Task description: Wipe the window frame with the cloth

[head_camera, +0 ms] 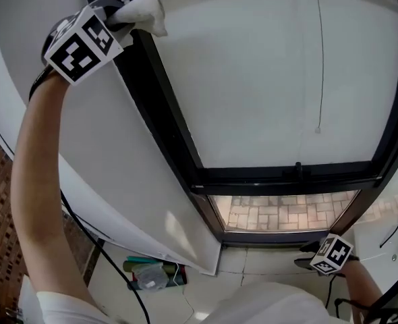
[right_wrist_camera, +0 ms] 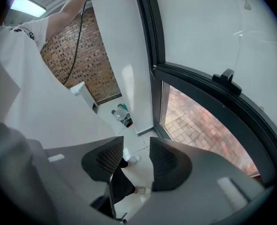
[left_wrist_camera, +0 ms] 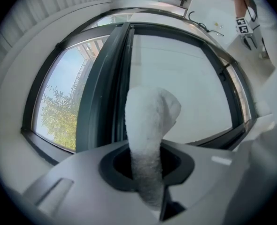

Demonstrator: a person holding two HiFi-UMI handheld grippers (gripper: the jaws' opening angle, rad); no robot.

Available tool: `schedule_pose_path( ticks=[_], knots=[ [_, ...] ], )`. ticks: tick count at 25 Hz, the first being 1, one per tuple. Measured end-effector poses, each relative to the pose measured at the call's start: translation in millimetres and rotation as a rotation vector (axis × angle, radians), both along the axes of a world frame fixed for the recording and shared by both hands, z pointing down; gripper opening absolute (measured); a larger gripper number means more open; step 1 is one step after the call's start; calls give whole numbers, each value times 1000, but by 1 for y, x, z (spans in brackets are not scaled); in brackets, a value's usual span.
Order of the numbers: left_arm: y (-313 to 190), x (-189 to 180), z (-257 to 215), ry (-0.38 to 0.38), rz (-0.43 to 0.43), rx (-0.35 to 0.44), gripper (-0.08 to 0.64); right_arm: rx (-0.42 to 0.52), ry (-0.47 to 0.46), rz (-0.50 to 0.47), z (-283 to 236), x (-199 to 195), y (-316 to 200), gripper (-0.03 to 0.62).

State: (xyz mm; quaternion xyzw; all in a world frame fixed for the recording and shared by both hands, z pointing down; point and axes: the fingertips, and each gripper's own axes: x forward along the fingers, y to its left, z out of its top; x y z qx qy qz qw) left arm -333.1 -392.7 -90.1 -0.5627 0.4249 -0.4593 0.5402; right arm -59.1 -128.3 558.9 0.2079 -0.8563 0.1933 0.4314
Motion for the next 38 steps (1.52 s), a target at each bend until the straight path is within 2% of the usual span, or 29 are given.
schedule_pose_path(
  ticks=[6, 10, 14, 19, 22, 26, 33, 38],
  knots=[
    [11, 48, 130, 14, 109, -86, 92, 2, 9, -70, -1, -6, 5, 176],
    [-1, 70, 234, 21, 122, -143, 92, 4, 14, -104, -2, -3, 9, 176],
    [-16, 89, 327, -8, 140, -188, 91, 5, 75, -166, -14, 1, 7, 176],
    [-35, 99, 428, -37, 133, -210, 92, 87, 153, -217, -52, 12, -20, 176],
    [-50, 99, 465, -38, 130, -196, 91, 91, 133, -203, -64, 12, -24, 176],
    [-69, 99, 502, -51, 135, -194, 91, 51, 131, -184, -57, 16, -17, 176],
    [-98, 84, 554, -28, 82, -251, 91, -4, 157, -130, -37, 36, -7, 176],
    [-107, 78, 580, -19, 75, -308, 91, -23, 172, -100, -32, 40, -5, 176]
  ],
)
